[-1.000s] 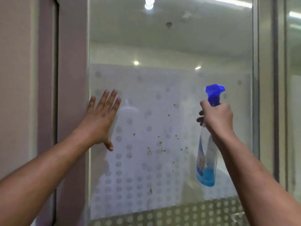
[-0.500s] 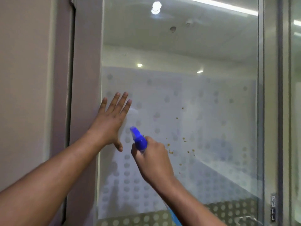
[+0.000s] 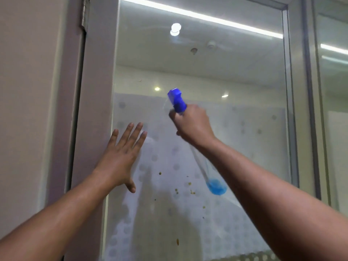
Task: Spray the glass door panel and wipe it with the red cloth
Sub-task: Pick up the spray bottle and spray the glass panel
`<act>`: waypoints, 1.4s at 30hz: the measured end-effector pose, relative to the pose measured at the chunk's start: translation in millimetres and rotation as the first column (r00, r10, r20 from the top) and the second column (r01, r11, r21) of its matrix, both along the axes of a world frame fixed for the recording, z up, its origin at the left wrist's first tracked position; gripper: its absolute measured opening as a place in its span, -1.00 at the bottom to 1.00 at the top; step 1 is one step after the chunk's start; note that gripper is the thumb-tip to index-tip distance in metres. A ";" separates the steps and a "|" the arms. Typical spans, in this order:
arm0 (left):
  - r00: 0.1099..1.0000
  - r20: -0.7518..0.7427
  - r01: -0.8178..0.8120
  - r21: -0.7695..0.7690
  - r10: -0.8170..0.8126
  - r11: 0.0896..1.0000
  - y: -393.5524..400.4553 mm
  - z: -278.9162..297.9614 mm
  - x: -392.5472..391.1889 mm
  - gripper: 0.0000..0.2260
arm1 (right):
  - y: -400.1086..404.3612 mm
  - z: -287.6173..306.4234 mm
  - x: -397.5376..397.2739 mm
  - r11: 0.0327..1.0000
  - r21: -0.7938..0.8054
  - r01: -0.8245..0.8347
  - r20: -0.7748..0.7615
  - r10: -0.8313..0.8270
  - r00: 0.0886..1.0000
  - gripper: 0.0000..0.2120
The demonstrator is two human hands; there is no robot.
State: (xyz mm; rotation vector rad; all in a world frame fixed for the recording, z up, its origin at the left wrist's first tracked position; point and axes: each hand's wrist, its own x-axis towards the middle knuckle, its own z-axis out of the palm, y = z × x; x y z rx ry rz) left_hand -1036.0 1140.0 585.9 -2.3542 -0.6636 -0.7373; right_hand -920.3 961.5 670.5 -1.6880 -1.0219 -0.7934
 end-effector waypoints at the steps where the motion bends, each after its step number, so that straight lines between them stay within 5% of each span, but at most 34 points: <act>1: 1.000 -0.001 -0.002 -0.001 0.002 1.000 -0.2 0.3 -0.3 0.58 | -7.8 6.9 9.5 0.999 0.030 0.030 -0.021 -0.029 0.999 -0.70; 7: 1.000 -0.001 -0.002 -0.019 0.002 1.000 -1.7 0.4 -1.1 0.58 | -87.0 -4.8 92.6 0.938 0.271 0.217 -0.321 -0.124 0.939 -0.64; 11: 1.000 0.001 -0.003 -0.029 0.003 1.000 -3.0 -0.1 -0.2 0.60 | -119.1 -48.4 114.9 0.921 0.218 0.323 -0.438 -0.204 0.875 -0.65; 19: 1.000 0.005 0.010 -0.032 -0.010 0.999 -4.9 0.6 -1.7 0.60 | -43.3 -106.1 36.9 0.998 -0.049 0.042 -0.180 -0.051 0.982 -0.69; 24: 1.000 -0.004 -0.003 -0.048 0.003 0.999 -11.3 1.0 -4.2 0.58 | -17.8 -143.4 1.5 0.974 -0.223 0.031 -0.018 -0.035 0.999 -0.71; 27: 1.000 -0.010 -0.010 -0.051 0.009 0.999 -12.5 1.3 -3.5 0.59 | -26.1 -147.1 17.7 0.974 -0.218 0.062 -0.056 -0.076 0.996 -0.74; 33: 1.000 0.012 0.018 -0.034 -0.017 0.999 -4.7 -0.4 0.6 0.61 | -86.1 -127.3 82.5 0.963 0.165 0.212 -0.379 -0.137 0.915 -0.65; 36: 1.000 0.013 0.013 -0.034 -0.013 0.999 -1.9 -0.2 3.0 0.62 | -85.5 -154.3 74.4 0.976 0.134 0.173 -0.402 -0.106 0.909 -0.68; 42: 1.000 0.001 -0.012 -0.026 0.012 1.000 -3.7 0.3 4.8 0.59 | -34.0 -216.8 22.0 0.979 -0.204 0.016 -0.184 -0.055 0.981 -0.73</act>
